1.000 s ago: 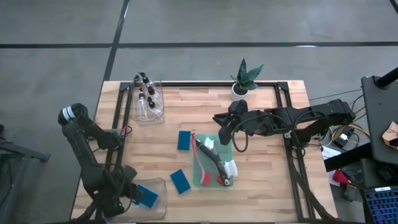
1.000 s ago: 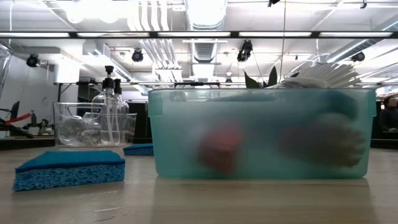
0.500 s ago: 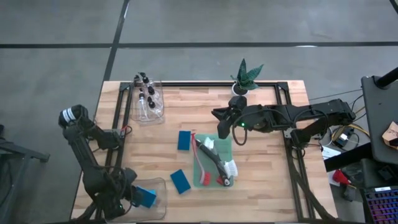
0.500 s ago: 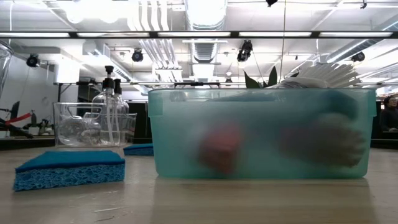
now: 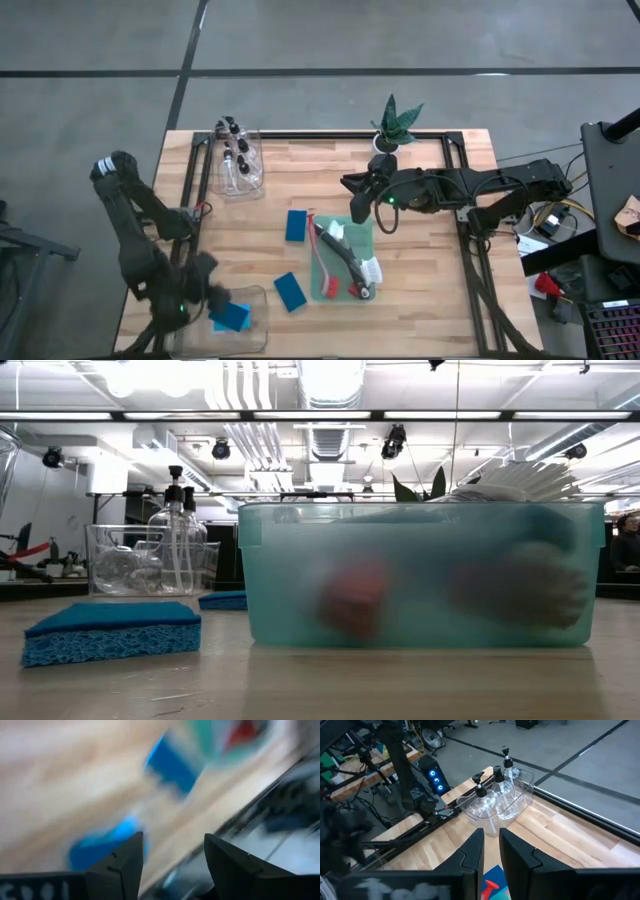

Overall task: Pick & Place Kitchen Sink Supplies
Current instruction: Put the blue sponge into the bottom transparent bin

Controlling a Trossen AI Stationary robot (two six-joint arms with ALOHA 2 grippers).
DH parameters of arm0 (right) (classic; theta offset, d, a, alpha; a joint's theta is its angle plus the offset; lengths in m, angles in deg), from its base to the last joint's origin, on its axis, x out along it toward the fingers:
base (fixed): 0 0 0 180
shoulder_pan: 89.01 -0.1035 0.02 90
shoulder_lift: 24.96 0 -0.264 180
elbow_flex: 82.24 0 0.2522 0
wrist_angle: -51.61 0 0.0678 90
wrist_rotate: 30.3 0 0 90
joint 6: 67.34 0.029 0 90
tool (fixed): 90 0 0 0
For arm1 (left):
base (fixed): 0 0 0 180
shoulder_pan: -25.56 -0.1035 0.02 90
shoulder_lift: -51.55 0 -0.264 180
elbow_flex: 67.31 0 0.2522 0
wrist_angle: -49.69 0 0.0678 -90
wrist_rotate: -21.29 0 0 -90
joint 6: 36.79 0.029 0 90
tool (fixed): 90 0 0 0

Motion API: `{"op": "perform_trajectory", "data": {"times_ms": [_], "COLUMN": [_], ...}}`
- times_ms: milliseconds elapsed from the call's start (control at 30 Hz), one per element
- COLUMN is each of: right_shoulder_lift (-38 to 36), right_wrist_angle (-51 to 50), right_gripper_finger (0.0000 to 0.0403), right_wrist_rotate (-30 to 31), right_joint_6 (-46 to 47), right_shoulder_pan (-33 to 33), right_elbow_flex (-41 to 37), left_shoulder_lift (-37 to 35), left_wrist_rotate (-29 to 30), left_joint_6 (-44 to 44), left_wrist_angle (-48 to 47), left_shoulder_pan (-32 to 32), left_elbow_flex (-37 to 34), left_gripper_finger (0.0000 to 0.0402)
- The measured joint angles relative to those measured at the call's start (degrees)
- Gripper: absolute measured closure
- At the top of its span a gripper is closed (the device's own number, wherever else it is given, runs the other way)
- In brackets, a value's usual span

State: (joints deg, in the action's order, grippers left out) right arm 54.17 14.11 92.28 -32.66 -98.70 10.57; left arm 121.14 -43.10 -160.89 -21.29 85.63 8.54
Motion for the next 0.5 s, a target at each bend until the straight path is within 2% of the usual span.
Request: {"op": "perform_trajectory", "data": {"times_ms": [133,200,500], "right_shoulder_lift": [0.05,0.07,0.09], "right_wrist_angle": [-0.01,-0.01,0.03], "right_gripper_finger": [0.0346,0.0346,0.0346], "right_wrist_rotate": [0.00,0.01,0.04], "right_joint_6": [-0.82,-0.83,-0.74], "right_shoulder_pan": [0.00,0.00,0.00], "right_elbow_flex": [0.00,0.00,0.00], "left_shoulder_lift": [-4.34,-5.93,-7.80], "left_wrist_rotate": [17.50,22.13,18.61], "left_joint_6": [0.55,2.91,18.47], "left_wrist_angle": [-1.00,-1.10,-0.19], "left_shoulder_pan": [-4.18,-7.57,-26.98], "left_elbow_flex": [-0.55,-0.57,-0.59], "left_gripper_finger": [0.0204,0.0206,0.0211]}}
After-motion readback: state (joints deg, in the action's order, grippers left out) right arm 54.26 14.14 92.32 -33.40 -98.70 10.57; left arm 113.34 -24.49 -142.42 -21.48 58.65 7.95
